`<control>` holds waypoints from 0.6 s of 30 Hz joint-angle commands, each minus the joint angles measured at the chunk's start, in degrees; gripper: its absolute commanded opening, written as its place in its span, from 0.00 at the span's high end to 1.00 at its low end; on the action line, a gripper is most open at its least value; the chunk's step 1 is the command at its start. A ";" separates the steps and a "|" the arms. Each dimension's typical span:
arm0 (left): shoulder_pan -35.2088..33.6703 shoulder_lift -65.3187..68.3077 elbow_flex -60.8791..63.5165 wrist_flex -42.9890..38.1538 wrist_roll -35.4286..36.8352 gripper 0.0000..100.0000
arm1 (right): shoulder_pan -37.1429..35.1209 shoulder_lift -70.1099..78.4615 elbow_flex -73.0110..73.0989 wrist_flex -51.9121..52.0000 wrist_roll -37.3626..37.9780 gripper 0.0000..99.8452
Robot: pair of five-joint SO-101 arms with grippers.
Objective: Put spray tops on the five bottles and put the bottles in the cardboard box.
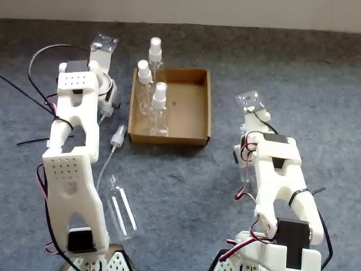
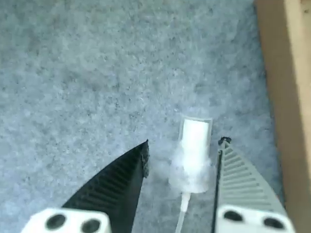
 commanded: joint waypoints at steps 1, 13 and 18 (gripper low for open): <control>0.84 1.63 -2.86 0.00 -0.88 0.79 | 0.40 0.22 0.04 -0.48 -0.35 0.95; -0.04 3.47 -7.96 2.99 -0.97 0.91 | 0.40 0.22 0.04 -0.31 -0.35 0.95; -2.42 3.47 -18.95 13.10 -0.44 0.97 | 0.40 0.13 -0.40 4.00 -0.26 0.95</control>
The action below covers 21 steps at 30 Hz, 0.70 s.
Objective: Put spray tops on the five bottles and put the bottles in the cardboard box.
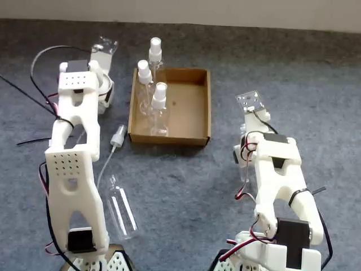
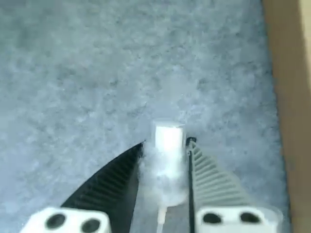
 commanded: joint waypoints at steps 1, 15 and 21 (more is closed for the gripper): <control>-2.51 -1.01 -13.67 10.20 0.70 0.97 | 0.48 0.13 -0.04 3.12 -0.18 0.95; -11.82 -10.86 -17.01 22.95 3.34 0.96 | 0.66 0.13 -0.31 7.08 1.05 0.81; -11.91 -21.49 -7.78 22.86 0.26 0.96 | 0.84 0.22 -4.53 6.73 -3.78 0.80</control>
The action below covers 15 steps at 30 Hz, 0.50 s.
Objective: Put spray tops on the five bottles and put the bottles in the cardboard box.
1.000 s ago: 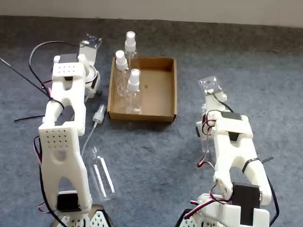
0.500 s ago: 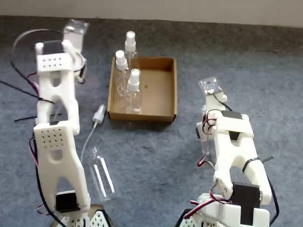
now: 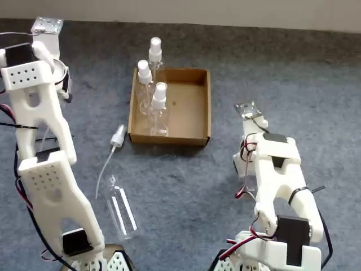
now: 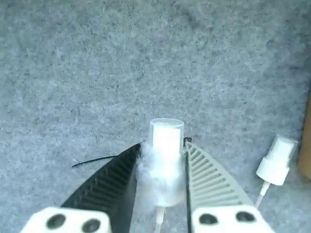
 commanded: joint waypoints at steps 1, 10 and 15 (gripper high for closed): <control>-1.01 -10.24 3.56 0.44 -3.78 0.96 | 0.40 -0.04 -4.79 -0.22 -5.10 0.80; -6.20 -5.49 4.44 -5.10 -5.27 0.96 | -4.62 0.40 -10.15 0.31 -6.33 0.80; -6.81 -2.86 4.18 -6.07 -8.62 0.96 | -4.18 0.57 -10.15 0.22 -6.07 0.80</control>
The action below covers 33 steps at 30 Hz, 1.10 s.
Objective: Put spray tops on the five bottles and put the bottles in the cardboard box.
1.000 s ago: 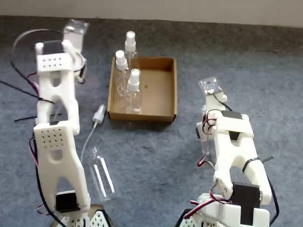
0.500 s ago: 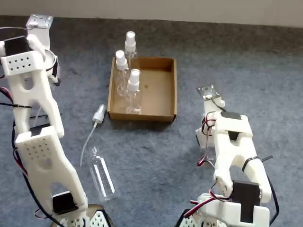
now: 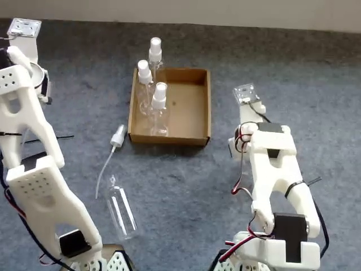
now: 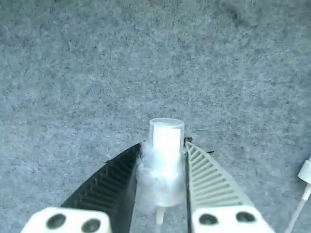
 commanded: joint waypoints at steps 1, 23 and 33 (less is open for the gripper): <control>-0.57 0.22 -0.66 -1.49 -3.08 0.96 | 0.13 -0.40 -2.95 0.13 -0.26 0.79; -1.10 0.31 -0.75 -2.73 -3.16 0.96 | -5.32 -0.31 -6.55 -12.09 -1.76 0.73; -1.27 0.31 -0.66 -2.29 -3.08 0.96 | -4.35 13.05 -19.65 -6.46 -1.85 0.74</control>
